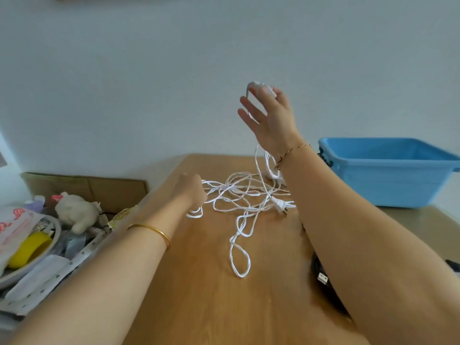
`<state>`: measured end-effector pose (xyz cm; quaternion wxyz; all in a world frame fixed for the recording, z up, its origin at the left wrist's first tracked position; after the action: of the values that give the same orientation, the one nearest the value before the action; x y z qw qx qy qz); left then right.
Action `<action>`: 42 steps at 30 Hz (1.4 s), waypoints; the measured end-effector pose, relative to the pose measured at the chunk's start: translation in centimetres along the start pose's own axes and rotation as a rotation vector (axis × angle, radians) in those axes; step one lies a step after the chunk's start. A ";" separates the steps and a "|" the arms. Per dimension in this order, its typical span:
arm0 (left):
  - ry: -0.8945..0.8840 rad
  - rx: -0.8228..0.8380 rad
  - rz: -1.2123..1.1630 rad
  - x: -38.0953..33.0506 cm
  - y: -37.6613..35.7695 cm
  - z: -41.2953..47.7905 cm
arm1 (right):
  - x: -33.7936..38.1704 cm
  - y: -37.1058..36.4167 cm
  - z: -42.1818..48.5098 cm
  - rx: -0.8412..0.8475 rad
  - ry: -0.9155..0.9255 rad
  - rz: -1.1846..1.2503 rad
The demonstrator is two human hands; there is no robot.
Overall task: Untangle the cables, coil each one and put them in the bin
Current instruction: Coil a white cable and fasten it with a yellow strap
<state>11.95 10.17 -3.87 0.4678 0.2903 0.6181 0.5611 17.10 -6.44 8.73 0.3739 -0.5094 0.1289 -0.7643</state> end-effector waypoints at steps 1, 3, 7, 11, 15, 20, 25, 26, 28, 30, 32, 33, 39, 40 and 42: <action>-0.014 0.009 -0.034 -0.1 0.3 0.0 | 1.2 -0.8 0.1 0.043 0.011 0.060; -0.027 -0.027 -0.149 -0.2 1.5 -0.1 | 3.2 -2.2 0.1 0.114 0.021 0.151; -0.114 -0.113 -0.683 -2.5 5.4 -1.1 | 6.1 -4.9 -1.0 0.167 -0.028 0.234; -0.242 -0.076 -1.262 -5.6 10.3 -4.3 | 6.8 -6.5 -2.5 0.202 -0.100 0.181; -0.264 0.075 -1.575 -6.8 12.4 -6.9 | 6.3 -5.0 -3.6 0.095 -0.056 -0.237; -0.293 0.114 -1.414 -7.5 11.6 -9.0 | 3.8 -2.5 -6.1 0.057 -0.069 -0.360; -0.250 0.051 -1.648 -6.6 10.5 -9.5 | -1.2 -0.5 -10.2 0.176 -0.362 -0.534; -0.252 0.033 -1.639 -6.6 10.4 -9.3 | -2.4 -0.4 -11.5 0.251 -0.455 -0.537; -0.198 0.017 -1.625 -6.1 9.7 -8.5 | -3.9 0.0 -13.6 0.321 -0.585 -0.473; -0.109 0.013 -1.521 -5.0 8.5 -7.8 | -3.6 0.9 -13.3 0.353 -0.504 -0.541; -0.092 -0.076 -1.192 -3.9 7.8 -7.4 | -2.1 1.5 -12.1 0.310 -0.327 -0.602; -0.112 -0.119 -1.032 -3.6 7.6 -7.4 | -1.2 1.8 -11.6 0.269 -0.253 -0.604; -0.166 -0.008 -0.977 -4.4 4.3 -7.5 | 0.1 3.6 -9.5 0.040 -0.066 -0.486; -0.168 0.097 -1.134 -5.0 3.6 -7.6 | 0.0 4.2 -9.4 -0.007 -0.059 -0.469; -0.175 0.387 -1.467 -6.6 2.1 -8.2 | -0.7 5.5 -9.2 -0.085 -0.064 -0.471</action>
<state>6.79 1.29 -0.72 0.7087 -0.0746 0.7006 -0.0366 11.60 -11.38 0.94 0.1674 -0.5647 0.0264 -0.8077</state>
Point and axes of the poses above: each hand's wrist, its own z-axis towards the middle knuckle, its own y-axis out of the back of the hand, x = y × z, the point moved 9 cm from there along z, towards the middle knuckle, and after that the axes turned 5 degrees about y, right-handed, at the moved point
